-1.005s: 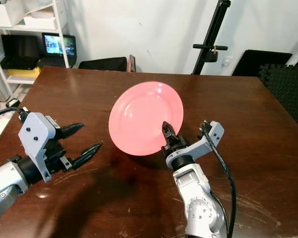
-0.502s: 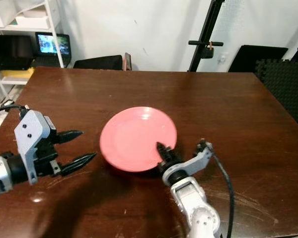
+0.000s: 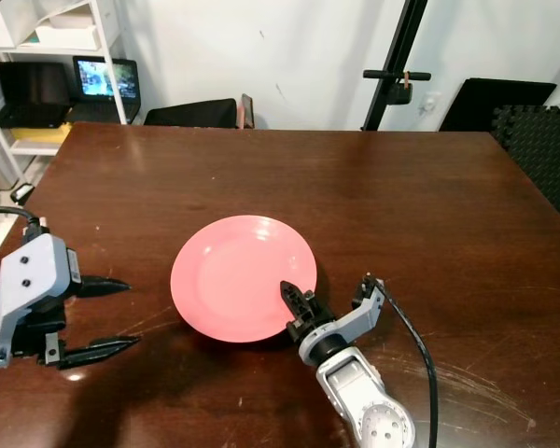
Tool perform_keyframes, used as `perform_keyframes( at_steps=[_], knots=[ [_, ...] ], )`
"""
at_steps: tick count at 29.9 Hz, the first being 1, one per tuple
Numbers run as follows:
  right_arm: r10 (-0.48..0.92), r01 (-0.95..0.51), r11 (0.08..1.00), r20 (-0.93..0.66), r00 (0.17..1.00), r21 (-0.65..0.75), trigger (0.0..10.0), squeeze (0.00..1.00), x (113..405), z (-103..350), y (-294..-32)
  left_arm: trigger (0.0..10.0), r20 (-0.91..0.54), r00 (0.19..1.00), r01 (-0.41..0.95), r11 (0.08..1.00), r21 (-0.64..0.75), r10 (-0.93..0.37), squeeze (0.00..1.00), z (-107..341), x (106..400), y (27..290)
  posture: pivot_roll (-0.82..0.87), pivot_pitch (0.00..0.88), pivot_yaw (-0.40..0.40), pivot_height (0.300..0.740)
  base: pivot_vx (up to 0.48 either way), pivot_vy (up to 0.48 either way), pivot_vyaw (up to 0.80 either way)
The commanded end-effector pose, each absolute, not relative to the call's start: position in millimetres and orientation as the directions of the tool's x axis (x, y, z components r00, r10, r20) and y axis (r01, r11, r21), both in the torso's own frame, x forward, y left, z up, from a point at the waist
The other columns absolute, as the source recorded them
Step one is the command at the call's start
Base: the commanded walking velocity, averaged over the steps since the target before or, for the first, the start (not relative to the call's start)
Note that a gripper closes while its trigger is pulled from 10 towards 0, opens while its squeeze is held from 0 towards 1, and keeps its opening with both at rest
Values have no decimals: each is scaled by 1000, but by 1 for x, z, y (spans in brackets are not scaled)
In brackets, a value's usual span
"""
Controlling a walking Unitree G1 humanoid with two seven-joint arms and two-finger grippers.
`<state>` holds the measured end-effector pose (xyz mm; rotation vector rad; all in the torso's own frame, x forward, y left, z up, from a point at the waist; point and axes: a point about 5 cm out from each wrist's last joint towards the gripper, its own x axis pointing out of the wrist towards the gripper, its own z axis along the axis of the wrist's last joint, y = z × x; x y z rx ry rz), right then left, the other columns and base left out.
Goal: Setting the table
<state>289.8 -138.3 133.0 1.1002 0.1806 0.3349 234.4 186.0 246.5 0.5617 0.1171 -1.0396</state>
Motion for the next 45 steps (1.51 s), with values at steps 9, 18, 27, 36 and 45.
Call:
perform_keyframes(
  at_steps=[9, 18, 27, 36, 45],
  knots=[
    [353, -85, 565, -147, 924, 821, 10000, 1000, 278, 111, -144, 10000, -367, 492, 856, 361, 370, -790, 0, 236, 233, 182, 117, 155, 62, 740, 0, 0, 0],
    [321, -62, 620, -181, 930, 782, 10000, 1000, 274, 111, -149, 10000, -364, 496, 854, 367, 369, -789, 0, 233, 232, 182, 112, 157, 50, 740, 0, 0, 0],
    [176, 8, 782, -233, 957, 623, 10000, 0, 272, 117, -181, 10000, -358, 498, 852, 369, 373, -790, 0, 229, 232, 179, 98, 170, 32, 740, 0, 0, 0],
    [-36, 75, 862, -87, 996, 501, 10000, 0, 274, 149, -218, 10000, -317, 543, 822, 416, 389, -777, 0, 227, 237, 177, 82, 180, 22, 740, 0, 0, 0],
    [-78, -43, 919, 287, 955, 393, 10000, 0, 301, 232, -186, 10000, 40, 800, 565, 775, 284, -598, 0, 245, 275, 162, 87, 169, 55, 740, 0, 0, 0]
  ],
)
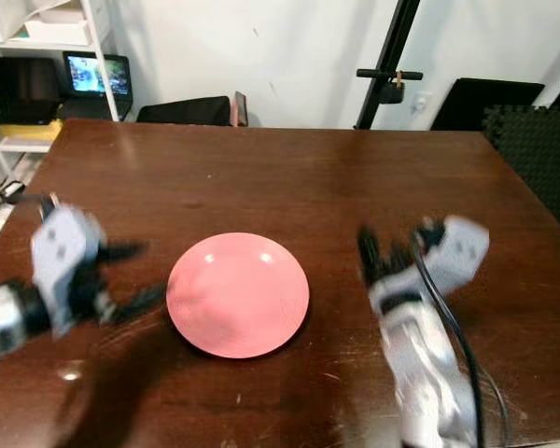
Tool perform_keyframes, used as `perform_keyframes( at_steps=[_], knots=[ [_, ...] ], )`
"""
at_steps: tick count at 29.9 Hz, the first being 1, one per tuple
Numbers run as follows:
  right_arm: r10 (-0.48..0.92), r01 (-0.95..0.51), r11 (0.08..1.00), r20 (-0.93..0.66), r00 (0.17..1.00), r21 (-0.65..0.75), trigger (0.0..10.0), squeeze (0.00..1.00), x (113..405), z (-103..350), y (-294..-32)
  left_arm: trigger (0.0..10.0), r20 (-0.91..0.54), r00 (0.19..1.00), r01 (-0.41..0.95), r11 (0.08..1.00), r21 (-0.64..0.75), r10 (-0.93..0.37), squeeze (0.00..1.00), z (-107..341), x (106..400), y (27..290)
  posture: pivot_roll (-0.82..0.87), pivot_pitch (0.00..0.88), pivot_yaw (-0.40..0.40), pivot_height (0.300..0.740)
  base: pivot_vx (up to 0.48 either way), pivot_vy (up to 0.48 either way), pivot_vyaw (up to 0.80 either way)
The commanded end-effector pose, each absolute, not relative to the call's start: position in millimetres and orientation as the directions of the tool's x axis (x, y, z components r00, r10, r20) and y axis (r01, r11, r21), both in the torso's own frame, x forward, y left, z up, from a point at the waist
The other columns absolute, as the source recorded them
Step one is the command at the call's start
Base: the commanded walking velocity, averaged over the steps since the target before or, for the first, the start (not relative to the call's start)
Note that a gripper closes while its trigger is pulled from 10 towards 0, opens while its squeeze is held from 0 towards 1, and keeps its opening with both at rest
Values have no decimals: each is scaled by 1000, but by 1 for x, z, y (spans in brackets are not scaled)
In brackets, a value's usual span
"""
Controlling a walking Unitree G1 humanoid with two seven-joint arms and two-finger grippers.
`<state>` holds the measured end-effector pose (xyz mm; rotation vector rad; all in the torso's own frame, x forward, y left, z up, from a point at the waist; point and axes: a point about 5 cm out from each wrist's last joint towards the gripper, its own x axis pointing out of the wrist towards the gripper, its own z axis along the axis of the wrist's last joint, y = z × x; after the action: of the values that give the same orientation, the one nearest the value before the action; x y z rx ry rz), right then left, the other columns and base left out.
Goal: Setting the table
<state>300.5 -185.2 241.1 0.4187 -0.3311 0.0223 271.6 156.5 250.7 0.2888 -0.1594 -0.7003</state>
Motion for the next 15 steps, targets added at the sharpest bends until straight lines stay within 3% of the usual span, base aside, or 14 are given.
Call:
perform_keyframes(
  at_steps=[1, 8, 15],
  knots=[
    [-80, -44, 916, 289, 954, 399, 10000, 0, 302, 233, -184, 10000, 52, 810, 551, 788, 275, -585, 0, 245, 276, 161, 87, 169, 55, 740, 0, 0, 0],
    [-40, -89, 936, 351, 935, 342, 10000, 0, 303, 236, -156, 10000, 128, 902, 392, 907, 155, -412, 0, 237, 284, 157, 107, 164, 64, 740, 0, 0, 0],
    [-52, -78, 932, 343, 938, 355, 10000, 0, 303, 231, -153, 10000, 126, 931, 321, 933, 166, -343, 0, 234, 288, 159, 105, 161, 70, 740, 0, 0, 0]
  ],
)
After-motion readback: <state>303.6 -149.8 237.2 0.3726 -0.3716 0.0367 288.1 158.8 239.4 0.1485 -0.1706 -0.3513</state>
